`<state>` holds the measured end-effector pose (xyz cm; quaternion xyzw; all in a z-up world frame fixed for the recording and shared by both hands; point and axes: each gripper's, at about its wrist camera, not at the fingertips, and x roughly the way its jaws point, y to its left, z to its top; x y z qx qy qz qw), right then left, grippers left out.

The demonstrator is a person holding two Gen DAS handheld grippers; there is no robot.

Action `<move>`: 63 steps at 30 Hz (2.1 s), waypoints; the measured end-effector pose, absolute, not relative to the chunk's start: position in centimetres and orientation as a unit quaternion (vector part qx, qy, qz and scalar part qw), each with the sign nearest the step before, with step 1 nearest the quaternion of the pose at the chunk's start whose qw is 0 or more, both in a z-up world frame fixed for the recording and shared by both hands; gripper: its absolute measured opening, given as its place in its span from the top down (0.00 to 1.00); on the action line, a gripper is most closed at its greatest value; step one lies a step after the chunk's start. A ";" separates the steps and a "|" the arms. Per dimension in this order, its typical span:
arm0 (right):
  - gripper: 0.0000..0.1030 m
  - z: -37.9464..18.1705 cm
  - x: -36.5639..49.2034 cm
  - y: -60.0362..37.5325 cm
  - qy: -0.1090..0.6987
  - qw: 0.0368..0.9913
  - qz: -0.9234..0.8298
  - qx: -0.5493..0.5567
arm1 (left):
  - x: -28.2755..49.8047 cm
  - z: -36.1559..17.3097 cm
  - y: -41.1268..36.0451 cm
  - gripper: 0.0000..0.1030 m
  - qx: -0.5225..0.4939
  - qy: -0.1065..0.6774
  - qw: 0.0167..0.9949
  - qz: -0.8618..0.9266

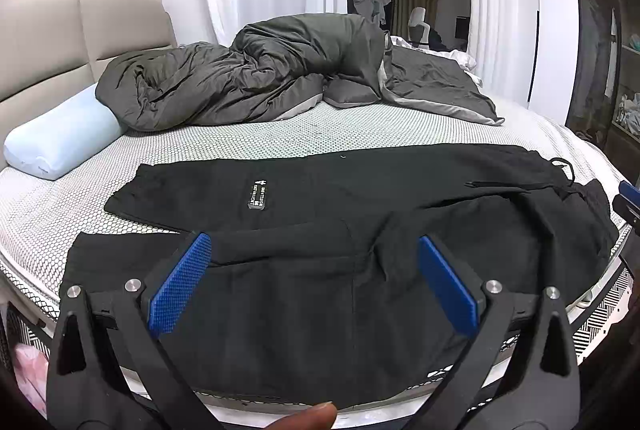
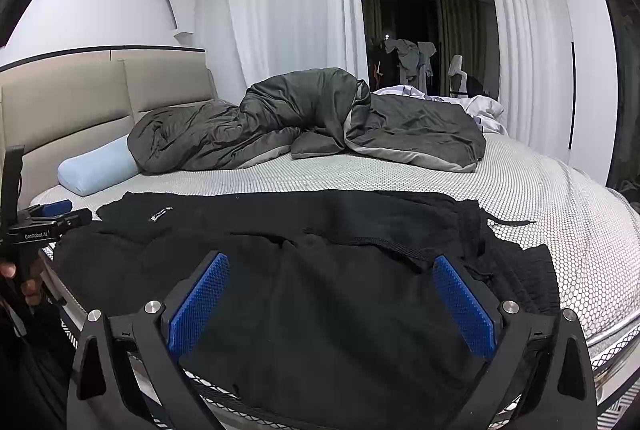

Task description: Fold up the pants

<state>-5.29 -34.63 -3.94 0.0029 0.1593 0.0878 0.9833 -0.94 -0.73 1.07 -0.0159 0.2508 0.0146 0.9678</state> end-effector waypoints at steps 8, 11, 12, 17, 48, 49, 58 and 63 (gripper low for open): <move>0.00 -3.9 -5.2 -34.9 0.159 0.983 0.087 0.006 | -0.9 1.0 -0.5 0.01 -0.016 0.251 0.968 0.014; 0.00 -3.9 -5.2 -34.9 0.159 0.983 0.087 0.007 | -0.8 0.9 -0.4 0.01 -0.013 0.250 0.968 0.019; 0.00 -3.9 -5.2 -34.9 0.158 0.984 0.087 0.008 | -0.8 0.9 -0.4 0.01 -0.013 0.251 0.968 0.020; 0.00 -3.9 -5.1 -34.8 0.162 0.983 0.086 0.006 | -0.4 0.4 0.2 0.01 -0.013 0.261 0.964 0.043; 0.00 -2.1 5.3 -40.2 0.254 0.964 0.069 0.031 | 10.7 -1.0 15.2 0.01 -0.039 0.343 0.936 0.075; 0.00 -2.1 6.0 -40.7 0.263 0.961 0.074 0.036 | 11.5 -1.0 15.9 0.01 -0.035 0.348 0.934 0.076; 0.04 -2.1 14.3 -44.9 0.342 0.930 0.102 0.091 | 18.9 -0.6 21.3 0.01 -0.005 0.382 0.920 0.086; 0.04 -3.1 19.2 -47.3 0.389 0.913 0.078 0.094 | 24.1 -2.6 26.1 0.08 0.000 0.437 0.894 0.095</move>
